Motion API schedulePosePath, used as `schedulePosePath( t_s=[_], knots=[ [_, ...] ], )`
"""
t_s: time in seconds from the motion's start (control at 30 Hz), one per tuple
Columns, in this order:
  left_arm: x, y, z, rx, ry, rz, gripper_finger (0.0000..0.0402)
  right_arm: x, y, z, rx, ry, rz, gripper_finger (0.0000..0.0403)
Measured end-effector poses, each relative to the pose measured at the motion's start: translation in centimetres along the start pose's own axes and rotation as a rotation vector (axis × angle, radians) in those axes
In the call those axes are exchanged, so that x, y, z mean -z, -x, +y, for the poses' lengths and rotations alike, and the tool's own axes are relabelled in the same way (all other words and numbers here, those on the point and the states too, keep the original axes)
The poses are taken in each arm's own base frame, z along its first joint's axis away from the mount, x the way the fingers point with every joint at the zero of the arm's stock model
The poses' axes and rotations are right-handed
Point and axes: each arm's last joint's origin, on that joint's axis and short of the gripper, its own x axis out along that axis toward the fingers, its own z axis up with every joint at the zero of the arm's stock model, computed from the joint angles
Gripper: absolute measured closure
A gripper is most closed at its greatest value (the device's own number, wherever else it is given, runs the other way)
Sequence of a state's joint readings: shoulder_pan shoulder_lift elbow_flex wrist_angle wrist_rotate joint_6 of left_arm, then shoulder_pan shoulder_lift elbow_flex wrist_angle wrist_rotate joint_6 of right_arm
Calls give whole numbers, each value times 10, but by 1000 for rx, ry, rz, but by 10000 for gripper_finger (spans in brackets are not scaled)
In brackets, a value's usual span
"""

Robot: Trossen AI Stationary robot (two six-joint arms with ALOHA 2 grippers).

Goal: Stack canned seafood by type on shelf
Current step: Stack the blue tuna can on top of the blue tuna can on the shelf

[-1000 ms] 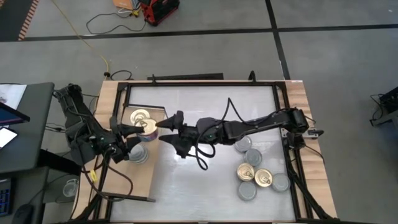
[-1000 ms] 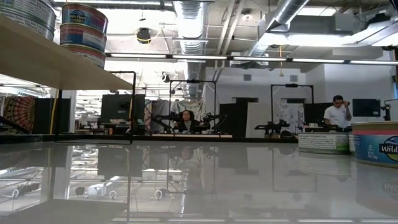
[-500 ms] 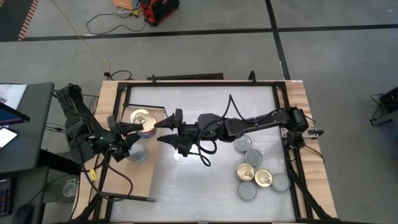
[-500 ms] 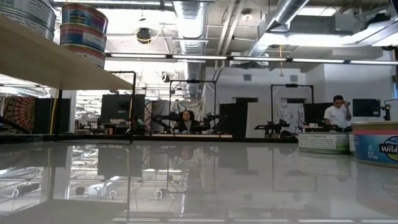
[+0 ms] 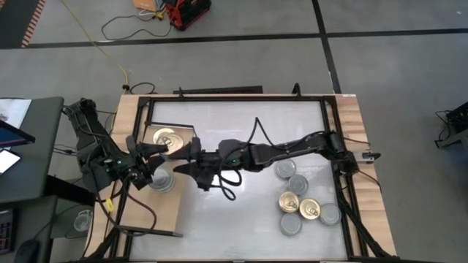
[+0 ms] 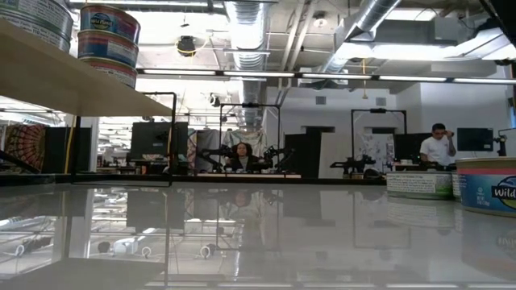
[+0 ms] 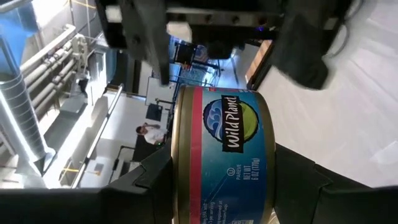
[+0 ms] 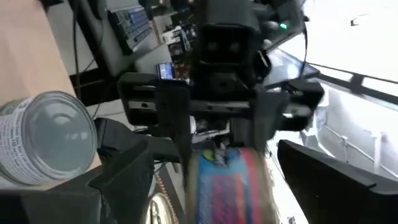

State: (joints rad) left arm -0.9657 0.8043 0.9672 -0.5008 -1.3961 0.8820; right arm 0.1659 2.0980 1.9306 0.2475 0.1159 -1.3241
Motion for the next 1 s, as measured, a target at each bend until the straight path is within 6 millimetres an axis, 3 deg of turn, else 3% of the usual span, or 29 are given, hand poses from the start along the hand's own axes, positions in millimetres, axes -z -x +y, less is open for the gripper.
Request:
schedulePosePath(
  t_s=[0.33,0.8,1.0],
  knots=[
    [0,0,0,-4,-12,5,207,21,-2,-8,33,36,131,54],
    [1,0,0,-19,10,26,205,32,-2,-5,-6,20,205,188],
    [0,0,0,-16,27,21,151,33,-2,-5,-9,24,212,188]
  ],
)
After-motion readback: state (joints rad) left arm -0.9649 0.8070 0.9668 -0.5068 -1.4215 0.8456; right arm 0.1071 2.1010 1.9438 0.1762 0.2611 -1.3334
